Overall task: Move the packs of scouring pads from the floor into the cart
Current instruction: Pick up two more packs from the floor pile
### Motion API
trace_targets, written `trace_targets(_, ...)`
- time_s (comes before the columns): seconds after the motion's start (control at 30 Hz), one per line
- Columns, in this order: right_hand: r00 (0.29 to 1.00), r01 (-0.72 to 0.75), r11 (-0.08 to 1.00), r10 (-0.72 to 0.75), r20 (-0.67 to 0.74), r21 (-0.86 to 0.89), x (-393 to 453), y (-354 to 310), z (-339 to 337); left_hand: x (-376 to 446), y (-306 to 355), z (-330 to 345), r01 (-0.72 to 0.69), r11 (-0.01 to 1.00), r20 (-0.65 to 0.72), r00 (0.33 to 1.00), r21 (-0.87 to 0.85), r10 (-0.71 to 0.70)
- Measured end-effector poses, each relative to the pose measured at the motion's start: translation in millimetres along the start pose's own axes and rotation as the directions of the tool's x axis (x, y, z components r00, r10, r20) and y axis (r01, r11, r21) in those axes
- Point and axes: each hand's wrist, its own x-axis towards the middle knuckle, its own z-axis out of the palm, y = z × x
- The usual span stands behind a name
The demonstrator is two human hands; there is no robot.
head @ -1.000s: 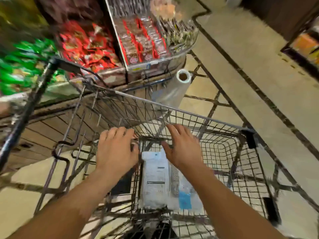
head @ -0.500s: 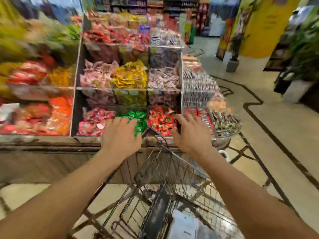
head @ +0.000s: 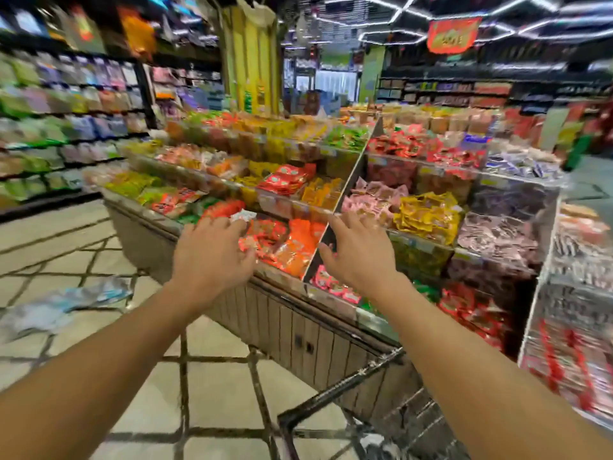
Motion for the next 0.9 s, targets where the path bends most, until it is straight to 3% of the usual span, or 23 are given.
trace_targets(0.3,0.975,0.222,0.974,-0.223,0.012,0.052,82.7,-204.6,45.5,-21.3,-204.2,-4.2,0.27,0.955,0.0,0.962,0.125,-0.273)
trace_targets(0.6,0.945,0.325,0.942,-0.327,0.008,0.08,152.2,-374.1,85.8,-22.0,-377.7,10.6,0.373,0.909,0.008,0.925,0.184,-0.381)
trace_targets(0.9,0.89,0.446,0.885,-0.454,0.033,0.135,227.0,-498.3,142.5,-3.6,-510.0,46.6,0.479,0.849,0.02,0.869,0.224,-0.495)
